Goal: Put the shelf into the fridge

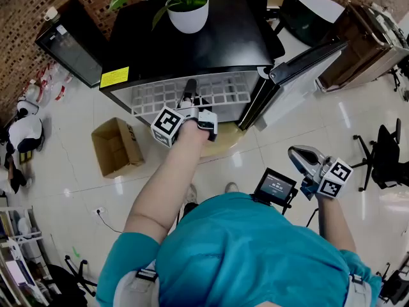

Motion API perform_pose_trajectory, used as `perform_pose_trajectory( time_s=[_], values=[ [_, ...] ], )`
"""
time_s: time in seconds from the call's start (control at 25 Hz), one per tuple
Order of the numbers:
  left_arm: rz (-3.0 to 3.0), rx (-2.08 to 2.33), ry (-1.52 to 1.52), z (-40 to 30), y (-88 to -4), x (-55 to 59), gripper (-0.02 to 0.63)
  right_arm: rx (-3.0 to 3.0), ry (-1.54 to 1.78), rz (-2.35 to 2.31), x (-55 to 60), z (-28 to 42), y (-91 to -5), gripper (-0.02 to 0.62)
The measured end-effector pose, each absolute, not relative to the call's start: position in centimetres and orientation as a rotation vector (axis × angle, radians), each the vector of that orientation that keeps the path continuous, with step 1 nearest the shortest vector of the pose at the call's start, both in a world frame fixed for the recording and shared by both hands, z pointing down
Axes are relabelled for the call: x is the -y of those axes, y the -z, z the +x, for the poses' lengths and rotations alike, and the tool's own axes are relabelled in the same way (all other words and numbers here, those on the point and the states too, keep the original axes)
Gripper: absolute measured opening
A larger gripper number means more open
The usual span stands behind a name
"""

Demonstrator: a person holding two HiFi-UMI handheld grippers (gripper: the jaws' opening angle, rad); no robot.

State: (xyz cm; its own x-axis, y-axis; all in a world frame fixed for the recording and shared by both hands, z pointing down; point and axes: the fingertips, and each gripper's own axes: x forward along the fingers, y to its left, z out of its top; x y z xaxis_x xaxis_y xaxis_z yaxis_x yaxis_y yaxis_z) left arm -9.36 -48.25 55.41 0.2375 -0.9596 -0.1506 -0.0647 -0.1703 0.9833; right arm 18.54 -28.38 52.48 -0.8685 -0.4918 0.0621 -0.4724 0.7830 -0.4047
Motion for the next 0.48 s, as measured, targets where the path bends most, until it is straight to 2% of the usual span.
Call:
perform_pose_trajectory(
  time_s=[0.48],
  values=[
    [1.493, 1.034, 1.088, -9.6, -55.3, 50.5, 0.034, -2.927, 0.613, -0.787, 28.4, 18.1, -51.3, 0.002]
  ],
)
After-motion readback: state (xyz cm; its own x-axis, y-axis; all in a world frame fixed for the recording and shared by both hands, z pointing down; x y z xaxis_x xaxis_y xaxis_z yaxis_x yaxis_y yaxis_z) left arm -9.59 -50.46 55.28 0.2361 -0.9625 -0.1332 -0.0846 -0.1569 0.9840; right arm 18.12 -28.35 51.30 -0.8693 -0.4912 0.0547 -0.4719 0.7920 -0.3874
